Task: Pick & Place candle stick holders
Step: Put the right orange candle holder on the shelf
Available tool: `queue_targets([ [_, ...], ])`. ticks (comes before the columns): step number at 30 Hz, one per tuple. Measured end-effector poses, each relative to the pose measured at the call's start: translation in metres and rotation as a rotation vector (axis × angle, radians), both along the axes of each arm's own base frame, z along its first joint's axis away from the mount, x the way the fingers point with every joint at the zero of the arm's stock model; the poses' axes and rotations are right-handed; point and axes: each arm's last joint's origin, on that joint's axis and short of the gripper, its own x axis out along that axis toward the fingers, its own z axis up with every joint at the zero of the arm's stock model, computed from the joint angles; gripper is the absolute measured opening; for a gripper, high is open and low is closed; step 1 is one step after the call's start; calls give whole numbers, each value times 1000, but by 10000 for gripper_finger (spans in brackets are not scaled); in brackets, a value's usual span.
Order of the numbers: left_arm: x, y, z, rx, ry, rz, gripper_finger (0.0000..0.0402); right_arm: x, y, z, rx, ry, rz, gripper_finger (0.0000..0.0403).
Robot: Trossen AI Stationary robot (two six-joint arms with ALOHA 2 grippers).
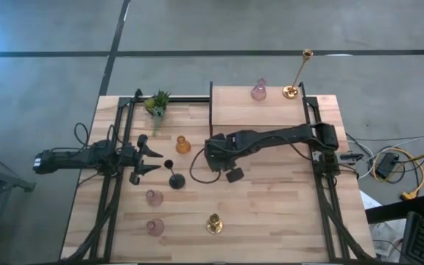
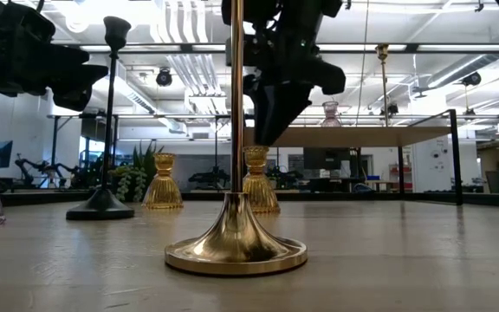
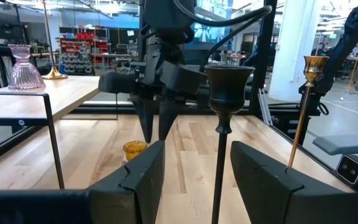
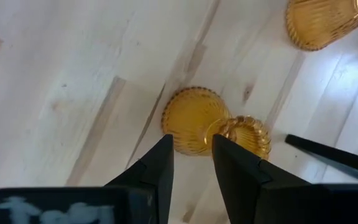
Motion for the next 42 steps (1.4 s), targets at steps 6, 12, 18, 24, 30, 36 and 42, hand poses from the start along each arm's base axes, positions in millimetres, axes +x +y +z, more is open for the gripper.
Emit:
queue_targets([
  [6, 0, 0, 0, 0, 0, 0, 188, 1, -4, 0, -30, -9, -12, 101],
  [12, 0, 0, 0, 0, 0, 0, 188, 3, -11, -2, -31, -15, -24, 99],
  [18, 0, 0, 0, 0, 0, 0, 188, 4, -15, -11, -15, 8, -37, 106],
  [24, 0, 0, 0, 0, 0, 0, 188, 3, -14, -12, -17, 11, -28, 95],
  [30, 0, 0, 0, 0, 0, 0, 188, 3, -15, -15, -3, 12, -18, 65],
  [36, 0, 0, 0, 0, 0, 0, 188, 1, -19, -18, 51, 21, -18, 35],
  [42, 0, 0, 0, 0, 0, 0, 188, -3, -21, -17, 46, 63, -22, 19],
])
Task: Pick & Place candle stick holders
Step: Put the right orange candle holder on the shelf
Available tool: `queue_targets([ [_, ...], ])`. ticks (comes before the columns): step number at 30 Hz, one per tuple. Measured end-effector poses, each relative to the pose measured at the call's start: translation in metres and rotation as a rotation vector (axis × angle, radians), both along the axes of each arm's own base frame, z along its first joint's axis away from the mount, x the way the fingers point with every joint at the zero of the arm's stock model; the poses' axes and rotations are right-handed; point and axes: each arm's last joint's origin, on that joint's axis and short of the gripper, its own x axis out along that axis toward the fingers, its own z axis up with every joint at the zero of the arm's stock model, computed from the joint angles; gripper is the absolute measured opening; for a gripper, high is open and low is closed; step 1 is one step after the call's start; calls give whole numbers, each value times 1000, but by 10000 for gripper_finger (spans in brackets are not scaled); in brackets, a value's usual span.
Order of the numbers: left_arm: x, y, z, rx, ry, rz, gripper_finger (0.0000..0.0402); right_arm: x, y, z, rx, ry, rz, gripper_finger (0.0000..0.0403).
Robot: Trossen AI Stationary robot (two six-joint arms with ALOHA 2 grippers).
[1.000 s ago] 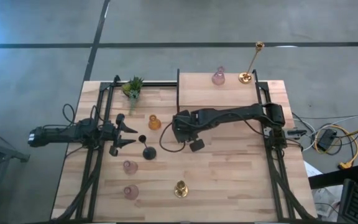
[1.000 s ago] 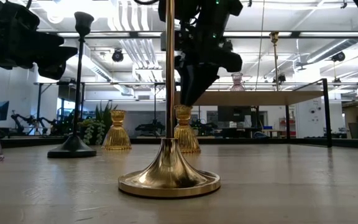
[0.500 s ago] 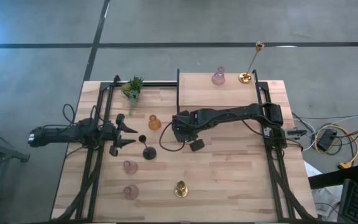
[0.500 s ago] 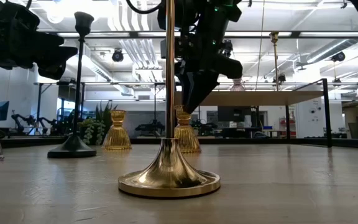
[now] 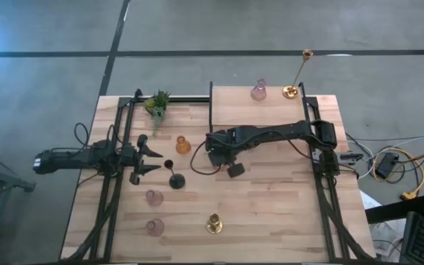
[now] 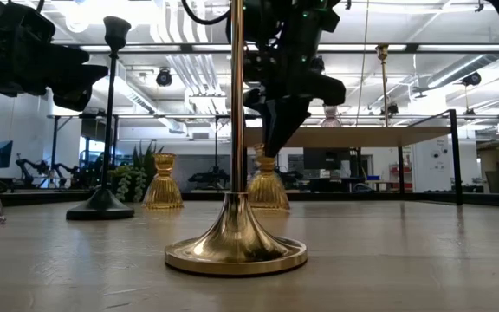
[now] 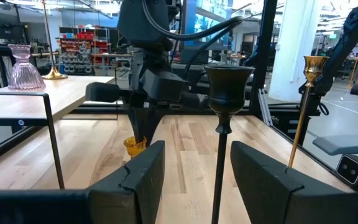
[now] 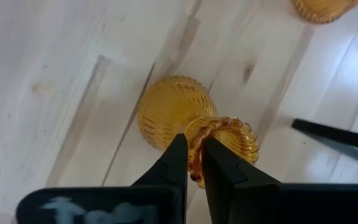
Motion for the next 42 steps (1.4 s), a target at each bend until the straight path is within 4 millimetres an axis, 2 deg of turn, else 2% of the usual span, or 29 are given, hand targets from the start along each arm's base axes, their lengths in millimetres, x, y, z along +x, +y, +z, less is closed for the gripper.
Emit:
queue_targets([
  [6, 0, 0, 0, 0, -1, 0, 188, -8, -2, 3, 2, 59, -6, 19],
  [11, 0, 0, 0, 0, 0, 0, 188, -19, -2, 14, 17, 90, -35, 14],
  [20, 0, 0, 0, 0, 0, 0, 188, -55, 0, 63, 38, 93, -135, 13],
  [25, 0, 0, 0, 0, 0, 0, 188, -87, 0, 101, 44, 57, -198, 13],
  [34, 0, 0, 0, 0, 0, 0, 188, -161, -11, 171, -108, -155, -368, 13],
  [38, 0, 0, 0, 0, 0, 0, 188, -184, -29, 186, -153, -218, -455, 13],
  [42, 0, 0, 0, 0, 0, 0, 188, -194, -55, 188, -181, -210, -535, 13],
])
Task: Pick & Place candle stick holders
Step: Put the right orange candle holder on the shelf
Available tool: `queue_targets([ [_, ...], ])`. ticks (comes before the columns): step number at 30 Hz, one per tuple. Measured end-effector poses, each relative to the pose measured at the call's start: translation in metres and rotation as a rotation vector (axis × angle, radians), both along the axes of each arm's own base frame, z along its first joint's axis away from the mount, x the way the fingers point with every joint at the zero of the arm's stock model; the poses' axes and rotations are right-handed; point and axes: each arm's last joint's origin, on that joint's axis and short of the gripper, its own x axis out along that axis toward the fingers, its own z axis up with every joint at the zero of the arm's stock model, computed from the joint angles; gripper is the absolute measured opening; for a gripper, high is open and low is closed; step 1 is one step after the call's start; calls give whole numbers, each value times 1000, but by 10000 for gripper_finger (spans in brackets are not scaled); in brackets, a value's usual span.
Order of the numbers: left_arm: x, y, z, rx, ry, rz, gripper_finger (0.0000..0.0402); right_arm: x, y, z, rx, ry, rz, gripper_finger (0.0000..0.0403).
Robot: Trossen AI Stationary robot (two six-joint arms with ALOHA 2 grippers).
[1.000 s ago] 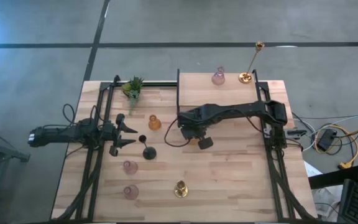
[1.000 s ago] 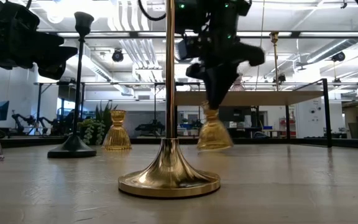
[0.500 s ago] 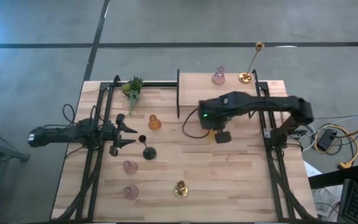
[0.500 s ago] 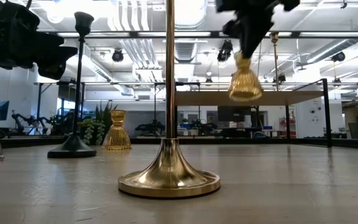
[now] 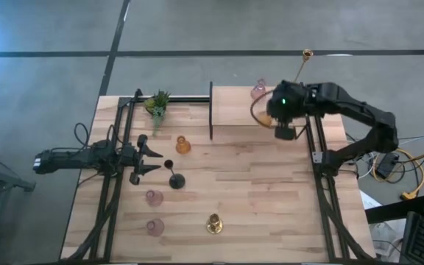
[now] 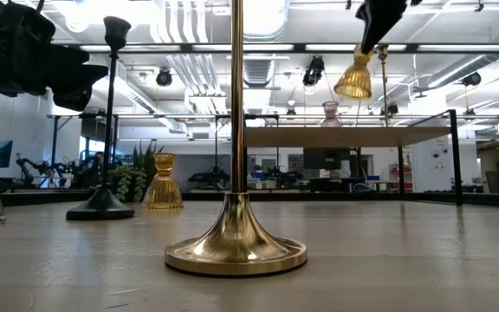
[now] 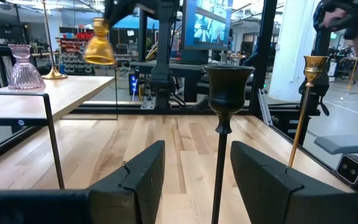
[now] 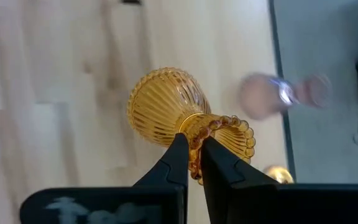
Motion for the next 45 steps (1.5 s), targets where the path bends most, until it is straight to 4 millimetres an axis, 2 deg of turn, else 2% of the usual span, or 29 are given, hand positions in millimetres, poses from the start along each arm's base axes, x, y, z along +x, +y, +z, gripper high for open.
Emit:
queue_targets([
  [9, 0, 0, 0, 0, 0, 0, 188, -1, -58, -18, 56, 87, -121, 13],
  [16, 0, 0, 0, 0, 0, 0, 188, 2, -81, -32, 73, 145, -166, 13],
  [23, 0, 0, 0, 0, 0, 0, 188, 10, -92, -42, 73, 181, -153, 13],
  [32, 0, 0, 0, 0, -1, 0, 188, 7, -106, -44, 42, 199, -194, 13],
  [45, 0, 0, 0, 0, 0, 0, 188, 1, -103, -44, 75, 215, -220, 13],
])
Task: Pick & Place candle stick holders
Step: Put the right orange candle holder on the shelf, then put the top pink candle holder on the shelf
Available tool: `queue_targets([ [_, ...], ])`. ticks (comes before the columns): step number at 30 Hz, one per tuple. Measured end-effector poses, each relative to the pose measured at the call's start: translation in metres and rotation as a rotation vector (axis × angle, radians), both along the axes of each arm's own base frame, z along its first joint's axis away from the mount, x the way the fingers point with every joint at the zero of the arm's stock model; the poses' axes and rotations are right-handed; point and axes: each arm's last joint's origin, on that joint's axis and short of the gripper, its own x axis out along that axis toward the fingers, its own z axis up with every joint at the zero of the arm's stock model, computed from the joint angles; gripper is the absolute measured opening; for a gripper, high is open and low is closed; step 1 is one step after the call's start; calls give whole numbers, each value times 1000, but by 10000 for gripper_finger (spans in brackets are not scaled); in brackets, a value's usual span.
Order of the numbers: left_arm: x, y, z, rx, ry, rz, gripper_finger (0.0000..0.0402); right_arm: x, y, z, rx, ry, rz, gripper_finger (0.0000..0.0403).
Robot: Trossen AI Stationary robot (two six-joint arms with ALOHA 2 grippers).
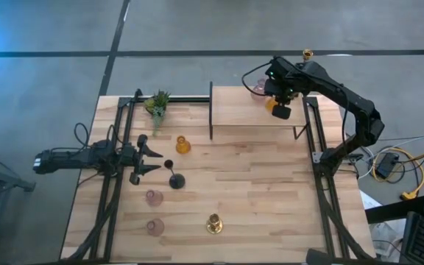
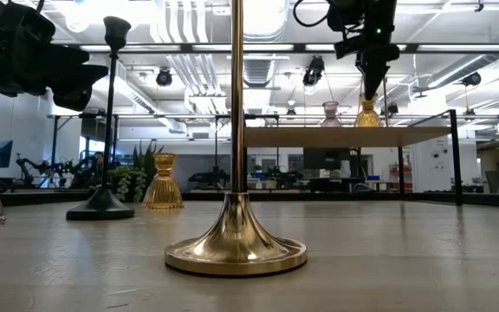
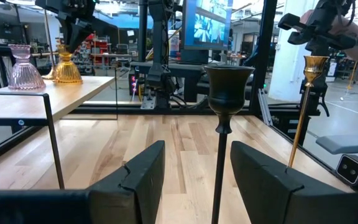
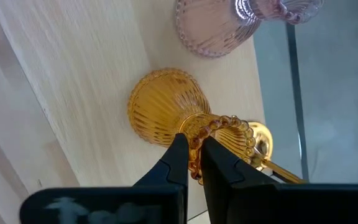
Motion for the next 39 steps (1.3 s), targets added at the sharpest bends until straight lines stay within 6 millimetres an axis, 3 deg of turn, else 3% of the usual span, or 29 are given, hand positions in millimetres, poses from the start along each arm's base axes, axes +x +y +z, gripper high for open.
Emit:
queue_targets([
  [13, 0, 0, 0, 0, 0, 0, 188, 1, -2, -1, -1, -2, -3, 13],
  [22, 0, 0, 0, 0, 0, 0, 188, 2, -2, -2, 4, -11, -6, 64],
  [39, 0, 0, 0, 0, 0, 0, 188, 1, -1, 2, -20, -39, -13, 99],
])
